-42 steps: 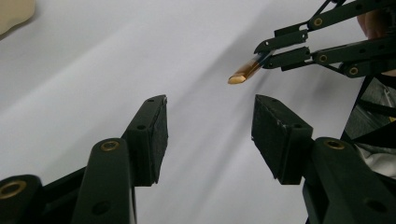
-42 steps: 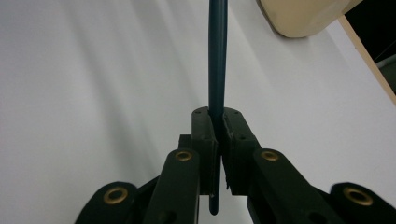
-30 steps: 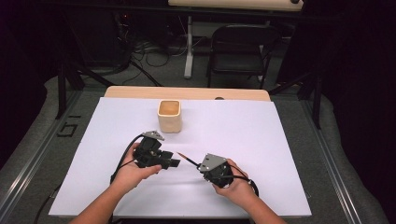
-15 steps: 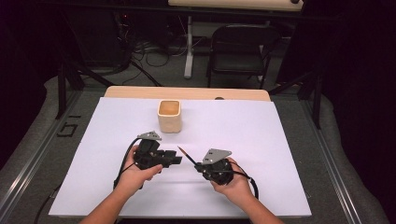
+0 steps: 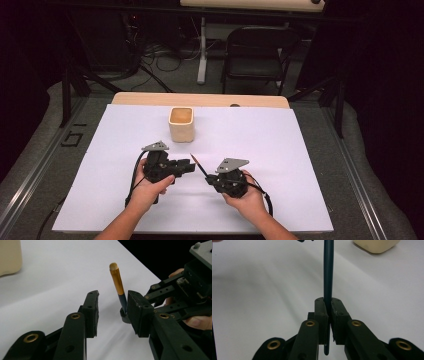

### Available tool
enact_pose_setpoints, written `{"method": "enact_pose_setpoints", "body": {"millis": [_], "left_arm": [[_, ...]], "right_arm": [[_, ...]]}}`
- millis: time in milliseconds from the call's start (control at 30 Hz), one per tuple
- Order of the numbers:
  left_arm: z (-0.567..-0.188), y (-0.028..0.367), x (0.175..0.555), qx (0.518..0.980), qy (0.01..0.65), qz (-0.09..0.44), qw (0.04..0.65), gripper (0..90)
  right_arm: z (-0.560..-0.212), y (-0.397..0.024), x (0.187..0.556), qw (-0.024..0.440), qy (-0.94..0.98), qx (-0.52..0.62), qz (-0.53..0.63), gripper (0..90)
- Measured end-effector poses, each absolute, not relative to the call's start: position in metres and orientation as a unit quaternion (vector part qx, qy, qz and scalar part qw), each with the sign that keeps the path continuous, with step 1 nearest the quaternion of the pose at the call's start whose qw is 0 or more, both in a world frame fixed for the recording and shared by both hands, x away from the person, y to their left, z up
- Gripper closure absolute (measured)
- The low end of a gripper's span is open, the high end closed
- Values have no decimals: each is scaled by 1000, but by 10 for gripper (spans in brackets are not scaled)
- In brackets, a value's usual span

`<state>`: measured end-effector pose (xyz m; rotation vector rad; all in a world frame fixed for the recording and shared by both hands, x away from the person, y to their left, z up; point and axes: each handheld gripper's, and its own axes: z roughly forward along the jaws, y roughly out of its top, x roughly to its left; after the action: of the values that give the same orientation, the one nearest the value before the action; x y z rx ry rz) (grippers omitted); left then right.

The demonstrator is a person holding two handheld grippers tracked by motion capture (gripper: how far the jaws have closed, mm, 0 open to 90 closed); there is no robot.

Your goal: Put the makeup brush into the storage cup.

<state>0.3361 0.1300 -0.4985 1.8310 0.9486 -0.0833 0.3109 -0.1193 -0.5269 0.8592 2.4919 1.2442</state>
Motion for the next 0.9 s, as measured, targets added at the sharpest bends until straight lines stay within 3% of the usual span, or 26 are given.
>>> {"method": "enact_pose_setpoints", "body": {"millis": [900], "left_arm": [[-504, 122, 335, 728, 415, -37, 545, 720]], "right_arm": [[-535, -111, 309, 58, 825, 319, 462, 850]]}}
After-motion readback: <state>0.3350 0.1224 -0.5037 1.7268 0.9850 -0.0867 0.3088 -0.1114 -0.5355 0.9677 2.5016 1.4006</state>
